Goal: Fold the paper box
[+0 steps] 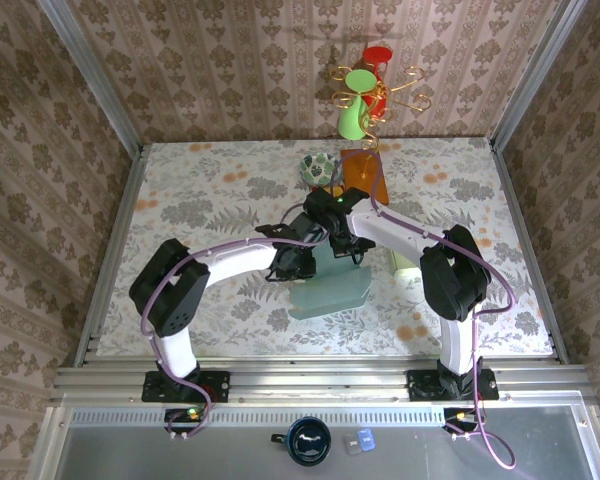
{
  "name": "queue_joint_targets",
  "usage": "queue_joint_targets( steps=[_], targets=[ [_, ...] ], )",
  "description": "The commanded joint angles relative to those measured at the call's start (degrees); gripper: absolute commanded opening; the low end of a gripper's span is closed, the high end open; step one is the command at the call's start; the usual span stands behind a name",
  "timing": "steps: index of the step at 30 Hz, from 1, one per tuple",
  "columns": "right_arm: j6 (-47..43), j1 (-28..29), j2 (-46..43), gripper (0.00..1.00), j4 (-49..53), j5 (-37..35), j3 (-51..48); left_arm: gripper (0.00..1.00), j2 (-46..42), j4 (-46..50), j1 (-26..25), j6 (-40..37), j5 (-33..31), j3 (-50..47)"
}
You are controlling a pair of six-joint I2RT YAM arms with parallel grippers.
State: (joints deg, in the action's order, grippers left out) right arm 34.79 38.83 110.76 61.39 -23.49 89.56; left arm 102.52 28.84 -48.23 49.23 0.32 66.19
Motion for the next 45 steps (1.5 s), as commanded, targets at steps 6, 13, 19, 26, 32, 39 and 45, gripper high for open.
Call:
queue_joint_targets(
  steps=[6,13,19,26,32,39,45],
  targets=[
    [1.87,3.31,0.91,0.0,2.6,-7.19,-0.45,0.26,-3.77,-2.51,4.29,-3.6,3.0,1.41],
    [1.78,3.31,1.3,0.0,2.69,-7.04,-0.01,0.28,-1.74,-6.8,5.33,-5.62,7.31,2.38],
    [1.6,3.36,1.62,0.0,2.95,-7.12,0.52,0.28,-1.18,-6.91,5.6,-6.13,8.0,2.39],
    [1.43,3.32,1.98,0.0,2.78,-6.82,0.55,0.29,-0.42,-9.49,7.33,-5.46,8.85,2.38],
    [1.3,3.24,2.18,0.0,2.69,-6.46,0.78,0.3,2.17,-9.38,8.43,-6.03,9.43,5.14],
    [1.1,3.25,2.41,0.0,2.77,-6.34,0.9,0.3,4.06,-8.48,9.33,-7.07,7.97,7.98],
    [1.07,3.04,2.44,0.0,2.96,-6.43,1.4,0.26,4.36,-5.65,8.86,-8.07,6.45,8.4]
  ],
)
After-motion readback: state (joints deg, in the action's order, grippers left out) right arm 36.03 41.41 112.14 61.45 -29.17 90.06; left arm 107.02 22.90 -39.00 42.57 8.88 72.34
